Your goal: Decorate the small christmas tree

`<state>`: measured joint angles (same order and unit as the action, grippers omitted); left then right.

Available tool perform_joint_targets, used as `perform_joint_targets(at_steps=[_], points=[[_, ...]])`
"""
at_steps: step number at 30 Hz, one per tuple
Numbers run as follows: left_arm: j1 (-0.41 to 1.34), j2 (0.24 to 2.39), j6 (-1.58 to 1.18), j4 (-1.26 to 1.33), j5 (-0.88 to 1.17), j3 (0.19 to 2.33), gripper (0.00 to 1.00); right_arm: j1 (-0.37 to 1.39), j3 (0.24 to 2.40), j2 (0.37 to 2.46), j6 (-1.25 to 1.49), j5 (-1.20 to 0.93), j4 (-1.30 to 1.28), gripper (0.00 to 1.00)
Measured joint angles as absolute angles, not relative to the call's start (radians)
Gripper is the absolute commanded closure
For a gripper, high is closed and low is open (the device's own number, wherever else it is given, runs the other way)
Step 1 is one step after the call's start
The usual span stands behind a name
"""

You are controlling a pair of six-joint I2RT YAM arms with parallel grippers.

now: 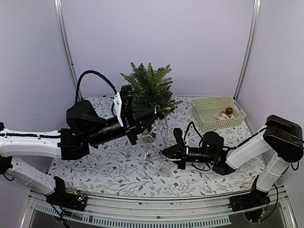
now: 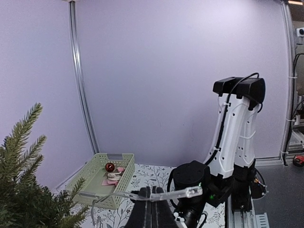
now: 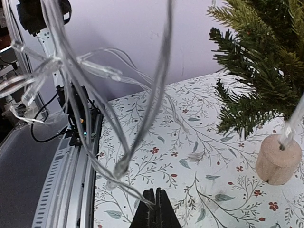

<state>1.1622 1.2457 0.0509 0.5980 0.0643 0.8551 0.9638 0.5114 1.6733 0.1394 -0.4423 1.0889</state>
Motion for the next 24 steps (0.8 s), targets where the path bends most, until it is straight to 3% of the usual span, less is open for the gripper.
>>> perform_joint_targets(at_steps=[5, 15, 18, 23, 24], points=[[1.162, 1.201, 0.063, 0.549, 0.063, 0.888, 1.0, 0.927, 0.439, 1.639, 0.18, -0.379, 1.04, 1.0], [1.162, 1.041, 0.133, 0.398, 0.029, 0.936, 1.0, 0.681, 0.314, 1.487, 0.437, -0.206, 0.779, 1.0], [1.162, 1.021, 0.152, 0.367, 0.018, 0.936, 1.0, 0.658, 0.28, 1.403, 0.527, -0.136, 0.683, 0.93], [1.162, 1.006, 0.175, 0.337, 0.014, 0.942, 1.0, 0.653, 0.27, 1.305, 0.598, -0.051, 0.556, 0.91], [1.162, 1.006, 0.178, 0.333, 0.014, 0.946, 1.0, 0.653, 0.27, 1.293, 0.605, -0.035, 0.536, 0.83]])
